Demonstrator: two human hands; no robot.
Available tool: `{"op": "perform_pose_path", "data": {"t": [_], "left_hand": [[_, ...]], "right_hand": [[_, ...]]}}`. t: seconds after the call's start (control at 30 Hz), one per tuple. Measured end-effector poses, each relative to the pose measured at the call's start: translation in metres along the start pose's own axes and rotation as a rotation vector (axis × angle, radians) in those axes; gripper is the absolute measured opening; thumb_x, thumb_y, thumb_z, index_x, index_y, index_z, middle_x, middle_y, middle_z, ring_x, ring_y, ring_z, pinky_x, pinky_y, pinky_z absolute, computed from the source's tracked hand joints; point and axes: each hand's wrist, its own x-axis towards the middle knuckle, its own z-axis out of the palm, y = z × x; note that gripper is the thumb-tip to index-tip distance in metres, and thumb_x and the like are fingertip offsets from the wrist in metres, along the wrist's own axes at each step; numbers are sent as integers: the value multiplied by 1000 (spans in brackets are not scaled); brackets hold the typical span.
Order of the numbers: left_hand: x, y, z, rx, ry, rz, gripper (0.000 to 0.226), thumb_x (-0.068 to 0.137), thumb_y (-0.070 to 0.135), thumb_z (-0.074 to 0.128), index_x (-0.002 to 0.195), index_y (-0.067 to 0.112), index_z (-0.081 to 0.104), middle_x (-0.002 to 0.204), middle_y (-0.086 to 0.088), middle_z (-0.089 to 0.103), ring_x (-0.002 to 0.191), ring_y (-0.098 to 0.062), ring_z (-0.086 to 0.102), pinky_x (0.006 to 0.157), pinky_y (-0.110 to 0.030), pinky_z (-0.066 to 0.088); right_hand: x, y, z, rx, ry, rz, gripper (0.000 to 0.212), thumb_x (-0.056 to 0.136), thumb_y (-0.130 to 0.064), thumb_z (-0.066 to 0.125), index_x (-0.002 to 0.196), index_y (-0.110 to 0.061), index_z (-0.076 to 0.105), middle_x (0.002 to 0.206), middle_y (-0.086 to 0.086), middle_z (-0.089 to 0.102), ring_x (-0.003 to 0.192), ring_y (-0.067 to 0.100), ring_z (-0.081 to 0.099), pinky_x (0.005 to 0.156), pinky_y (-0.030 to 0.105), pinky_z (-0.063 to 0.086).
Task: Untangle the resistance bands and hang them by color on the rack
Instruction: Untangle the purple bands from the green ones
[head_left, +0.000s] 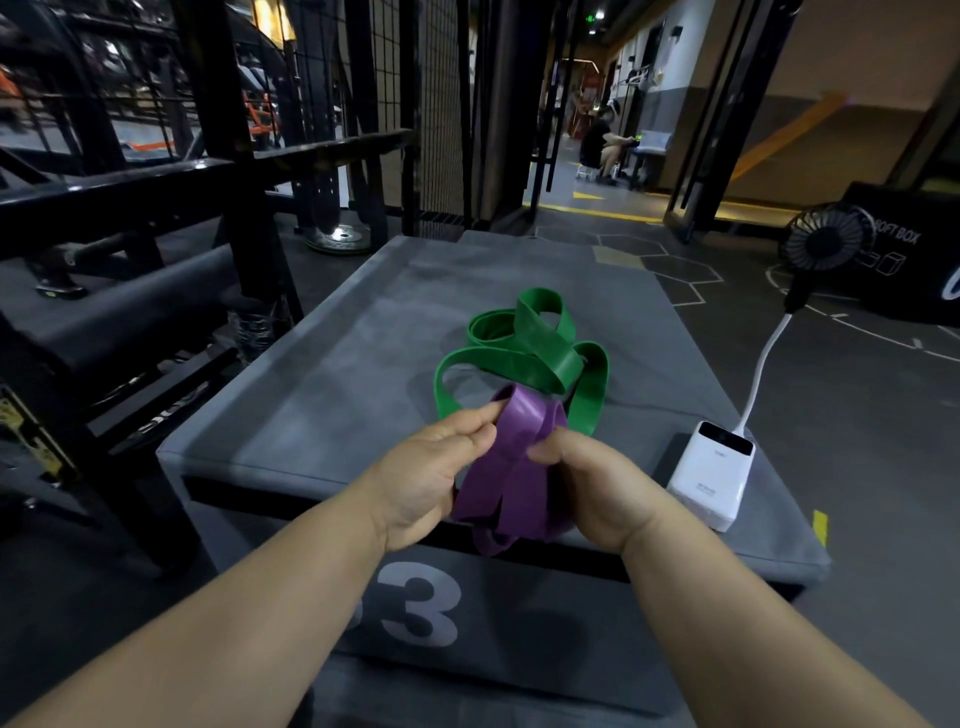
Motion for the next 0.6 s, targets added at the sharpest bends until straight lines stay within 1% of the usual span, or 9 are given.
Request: {"op": "perform_pose_path", "data": {"t": [0.07,0.1,0.17,0.23,0.33,0.4,0.47,0.5,0.6], "left_hand": [[0,-1,2,14,-2,17,29,89,29,59,117,34,65,133,0,60,129,-19,50,113,-53,30],[-1,-2,4,25,-14,34,32,90,25,57,121,30,64,133,-1,60,128,-19,51,114,-50,31],[-1,-4,8,43,-32,67,36,98,12,46,132,16,55,130,-6,62,123,-18,56,112,-43,37],[-2,-4,11,53,-6,91,37,100,6,42,134,15,53,128,-7,63,120,-18,59,109,-42,40],[-3,-5,10,42,72,127,34,97,2,47,121,23,60,121,-11,65,112,-20,62,103,-42,47],[-2,-5,7,67,116,151,31,94,1,54,114,24,57,114,-16,65,107,-25,63,100,-47,48],[-2,-4,5,58,115,162,31,91,1,57,112,23,51,102,-12,65,97,-22,64,91,-45,52],[-1,-3,3,33,100,159,30,92,2,57,112,22,49,97,-8,65,92,-19,64,83,-41,54],[1,-2,3,-3,102,152,21,96,9,53,112,21,48,84,-3,63,75,-12,63,63,-30,53]], "right_hand": [[1,2,5,2,45,-51,31,74,-22,75,101,-7,68,88,11,74,77,21,71,66,30,58],[3,3,8,-25,99,-67,36,73,-25,78,101,-6,68,87,12,74,76,21,72,66,31,59],[7,5,10,-52,197,-79,47,64,-32,75,101,-4,67,89,16,73,77,26,70,72,37,60],[10,5,11,-39,222,-86,46,62,-31,76,99,-3,69,90,18,72,77,28,69,75,38,58],[10,3,13,9,213,-81,37,66,-26,75,95,-3,70,87,17,71,73,26,68,72,35,57],[10,3,14,28,217,-64,42,69,-23,77,103,1,68,91,20,69,79,30,66,77,39,56],[9,4,15,21,222,-44,51,70,-22,82,110,5,66,95,21,67,84,33,63,81,42,54],[9,3,16,21,226,-41,51,68,-21,82,109,5,66,93,20,68,82,32,64,79,41,55],[8,1,14,49,216,-54,33,67,-18,74,95,0,68,82,14,71,67,24,67,69,34,57]]}}
